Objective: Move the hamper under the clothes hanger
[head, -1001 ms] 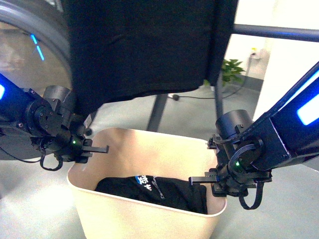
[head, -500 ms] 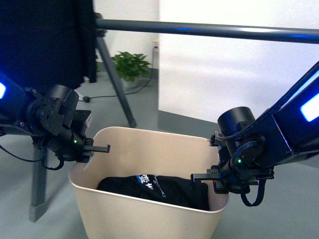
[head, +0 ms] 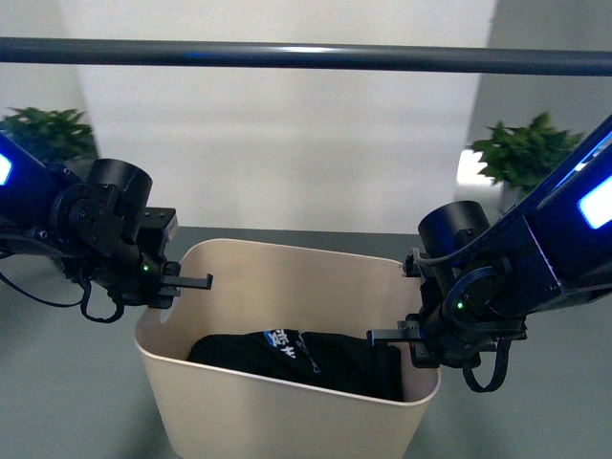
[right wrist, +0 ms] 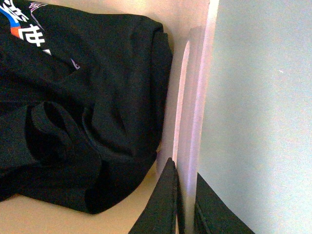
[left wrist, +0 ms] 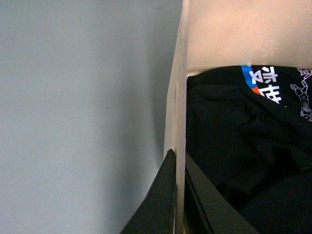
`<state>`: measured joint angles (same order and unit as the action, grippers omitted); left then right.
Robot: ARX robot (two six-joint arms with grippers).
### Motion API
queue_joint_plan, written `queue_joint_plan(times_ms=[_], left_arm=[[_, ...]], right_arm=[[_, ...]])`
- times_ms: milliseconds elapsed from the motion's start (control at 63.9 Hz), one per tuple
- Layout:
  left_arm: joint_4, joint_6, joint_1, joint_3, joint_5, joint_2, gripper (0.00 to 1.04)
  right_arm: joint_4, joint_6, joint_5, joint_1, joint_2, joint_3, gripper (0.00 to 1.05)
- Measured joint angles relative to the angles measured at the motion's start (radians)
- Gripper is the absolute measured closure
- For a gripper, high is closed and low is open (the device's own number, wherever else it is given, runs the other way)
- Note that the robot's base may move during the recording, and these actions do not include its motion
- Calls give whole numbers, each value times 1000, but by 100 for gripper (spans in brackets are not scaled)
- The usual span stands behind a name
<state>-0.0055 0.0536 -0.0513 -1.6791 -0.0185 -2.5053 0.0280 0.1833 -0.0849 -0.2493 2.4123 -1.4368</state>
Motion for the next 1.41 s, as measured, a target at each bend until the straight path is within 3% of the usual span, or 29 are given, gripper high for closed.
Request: queue_joint_plan(times_ms=[313, 610, 907, 1408], left_arm=[[0, 0, -38, 0, 15, 0, 101], [0, 0, -27, 0, 4, 0, 101], [0, 1, 47, 0, -28, 2, 101], [0, 3, -16, 0, 1, 3, 101]], right_arm=[[1, -3, -42, 35, 0, 3, 102], [2, -3, -16, 32, 0, 3, 102], [-1, 5, 30, -49, -2, -2, 102], [0, -2, -13, 17, -2, 0, 102]])
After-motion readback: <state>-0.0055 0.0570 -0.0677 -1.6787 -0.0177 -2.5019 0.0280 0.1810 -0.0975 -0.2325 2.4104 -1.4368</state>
